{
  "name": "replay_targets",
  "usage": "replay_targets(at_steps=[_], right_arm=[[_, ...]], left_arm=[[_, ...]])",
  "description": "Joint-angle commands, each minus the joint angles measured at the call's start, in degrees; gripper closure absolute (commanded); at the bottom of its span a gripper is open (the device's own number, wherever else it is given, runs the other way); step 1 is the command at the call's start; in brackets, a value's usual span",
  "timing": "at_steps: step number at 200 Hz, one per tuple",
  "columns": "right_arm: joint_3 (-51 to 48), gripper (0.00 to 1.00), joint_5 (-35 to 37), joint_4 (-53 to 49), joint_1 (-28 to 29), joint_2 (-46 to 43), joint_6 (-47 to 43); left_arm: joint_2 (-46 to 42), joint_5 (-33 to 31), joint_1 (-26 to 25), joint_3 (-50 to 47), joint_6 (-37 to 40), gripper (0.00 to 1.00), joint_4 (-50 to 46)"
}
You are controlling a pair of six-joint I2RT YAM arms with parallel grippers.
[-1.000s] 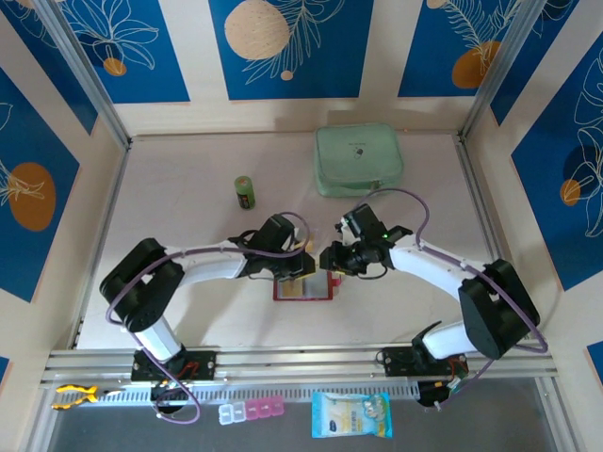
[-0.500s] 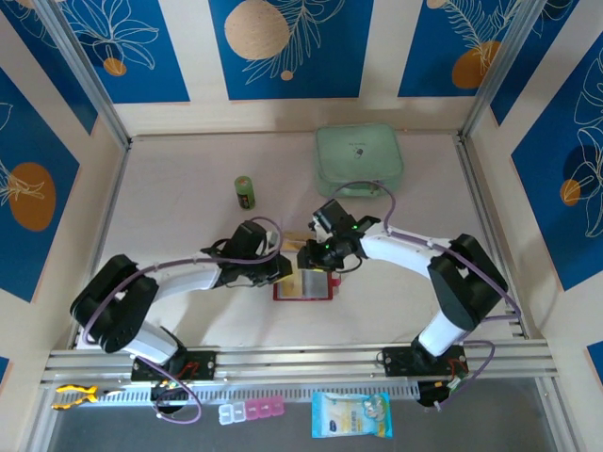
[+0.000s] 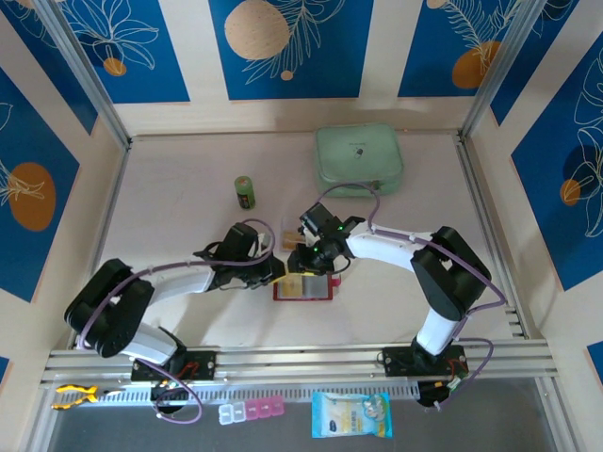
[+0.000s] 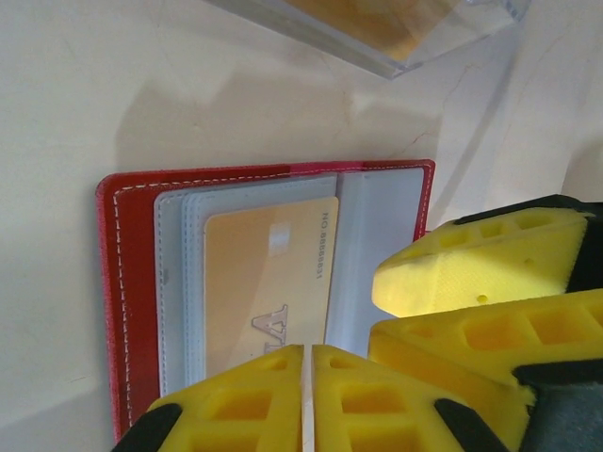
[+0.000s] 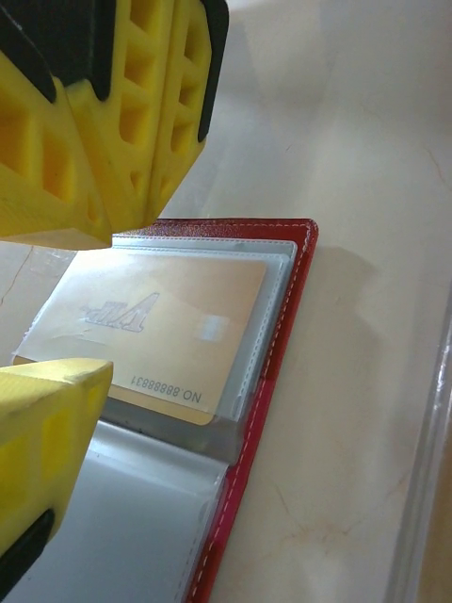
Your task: Take the credit cards out of the card holder
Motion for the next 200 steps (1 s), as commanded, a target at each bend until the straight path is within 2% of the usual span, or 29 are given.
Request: replay_targets(at_steps=[1,69,150,200], right_arm=[[-1.2,0.64,-0.3,0.8,0.3,0.7,1.1],[-2.3,0.66,-1.0,2.0,0.6,1.9,1.8],[-3.3,0.68,-1.5,3.0,0.8,2.7,2.2],[-2.4,0.68,1.0,0.4,1.3,2.7,1.3]], left_arm=[[1.1,1.2,0.5,-0.7,0.3,0.91,1.4],[-0.5,-3.2,0.5,1.1,5.5,0.93,-8.8],[1.3,-2.8,0.5,-0.8,4.8,0.94,-6.5],[2.3,-2.9,0.5,-1.2,4.8,0.96,-7.1]])
